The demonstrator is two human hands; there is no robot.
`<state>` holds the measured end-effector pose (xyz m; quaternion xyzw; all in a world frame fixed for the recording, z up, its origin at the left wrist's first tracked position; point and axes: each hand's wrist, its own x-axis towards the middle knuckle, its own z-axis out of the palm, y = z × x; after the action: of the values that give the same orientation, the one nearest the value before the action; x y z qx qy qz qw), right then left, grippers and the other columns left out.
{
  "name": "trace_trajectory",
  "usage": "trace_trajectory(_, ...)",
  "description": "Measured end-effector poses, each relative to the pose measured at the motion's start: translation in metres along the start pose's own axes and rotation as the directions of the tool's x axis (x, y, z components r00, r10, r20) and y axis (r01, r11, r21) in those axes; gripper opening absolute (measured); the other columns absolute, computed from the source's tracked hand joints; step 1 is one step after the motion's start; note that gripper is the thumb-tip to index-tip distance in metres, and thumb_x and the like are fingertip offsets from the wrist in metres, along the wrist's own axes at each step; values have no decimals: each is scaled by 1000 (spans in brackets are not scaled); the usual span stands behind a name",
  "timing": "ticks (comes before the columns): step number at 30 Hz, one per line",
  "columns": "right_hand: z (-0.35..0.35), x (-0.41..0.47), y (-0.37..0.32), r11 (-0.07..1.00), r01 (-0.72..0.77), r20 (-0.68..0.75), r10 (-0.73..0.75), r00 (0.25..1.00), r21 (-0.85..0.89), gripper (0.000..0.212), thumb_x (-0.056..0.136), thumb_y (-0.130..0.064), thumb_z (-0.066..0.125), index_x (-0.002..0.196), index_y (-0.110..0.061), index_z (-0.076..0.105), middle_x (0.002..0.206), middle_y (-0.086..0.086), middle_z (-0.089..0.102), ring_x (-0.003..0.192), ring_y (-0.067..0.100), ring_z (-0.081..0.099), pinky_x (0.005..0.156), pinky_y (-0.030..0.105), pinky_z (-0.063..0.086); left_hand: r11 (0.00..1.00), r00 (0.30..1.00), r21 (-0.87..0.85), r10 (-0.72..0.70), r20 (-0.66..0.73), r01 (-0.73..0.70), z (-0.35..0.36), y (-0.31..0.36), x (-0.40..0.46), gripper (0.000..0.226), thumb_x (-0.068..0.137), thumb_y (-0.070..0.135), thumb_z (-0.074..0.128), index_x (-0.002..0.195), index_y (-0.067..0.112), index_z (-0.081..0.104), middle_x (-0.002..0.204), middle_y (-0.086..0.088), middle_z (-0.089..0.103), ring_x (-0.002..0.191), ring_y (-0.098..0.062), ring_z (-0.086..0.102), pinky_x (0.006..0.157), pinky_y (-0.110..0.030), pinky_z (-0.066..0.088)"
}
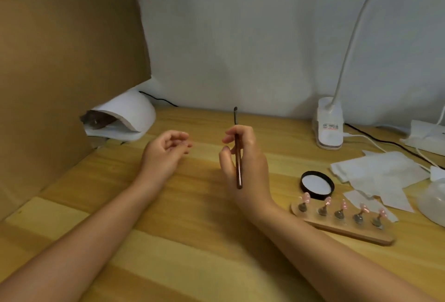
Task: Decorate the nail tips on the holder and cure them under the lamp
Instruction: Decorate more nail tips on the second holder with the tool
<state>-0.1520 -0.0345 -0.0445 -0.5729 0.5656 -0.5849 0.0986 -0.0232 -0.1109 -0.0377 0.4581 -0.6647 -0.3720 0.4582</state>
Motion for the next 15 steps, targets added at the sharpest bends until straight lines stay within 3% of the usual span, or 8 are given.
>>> trace_trajectory(3, 15, 4, 8, 998, -23, 2, 23, 1000, -52, 24, 88, -3, 52, 109, -14, 51, 94, -10, 54, 83, 11, 54, 79, 43, 46, 990, 947, -42, -144, -287, 138, -25, -15, 21, 20, 90, 4, 49, 82, 23, 53, 88, 2, 60, 77, -8, 55, 59, -15, 40)
trace_trajectory(5, 14, 3, 11, 997, 1, -20, -2, 1000, -76, 25, 86, -1, 53, 108, -14, 52, 94, -9, 55, 83, 10, 54, 77, 44, 46, 979, 881, -82, -202, -428, 185, -39, -22, 34, 13, 92, 7, 48, 95, 18, 52, 103, -2, 57, 81, -9, 51, 60, -16, 36)
trace_trajectory(7, 16, 3, 11, 995, 43, -25, -46, 999, -92, 25, 83, -1, 55, 105, -13, 54, 93, -9, 56, 82, 9, 54, 77, 44, 46, 968, 809, -96, -247, -533, 232, -54, -29, 47, 26, 93, 3, 43, 116, 13, 50, 117, -5, 53, 94, -12, 49, 71, -15, 39)
trace_trajectory(10, 19, 2, 11, 985, 117, -20, -120, 993, -124, 24, 81, -1, 57, 102, -11, 56, 89, -9, 55, 80, 10, 53, 75, 44, 47, 960, 789, -26, -244, -564, 278, -69, -40, 64, 44, 91, -4, 34, 134, 5, 39, 136, -12, 44, 120, -23, 44, 91, -25, 36)
trace_trajectory(15, 18, 1, 14, 989, 102, -8, -103, 995, -106, 21, 82, -4, 56, 101, -16, 54, 86, -14, 53, 77, 3, 51, 74, 40, 47, 904, 737, -7, -352, -576, 427, -75, -47, 98, 52, 93, 0, 38, 142, 5, 22, 144, -15, 35, 130, -29, 36, 104, -31, 31)
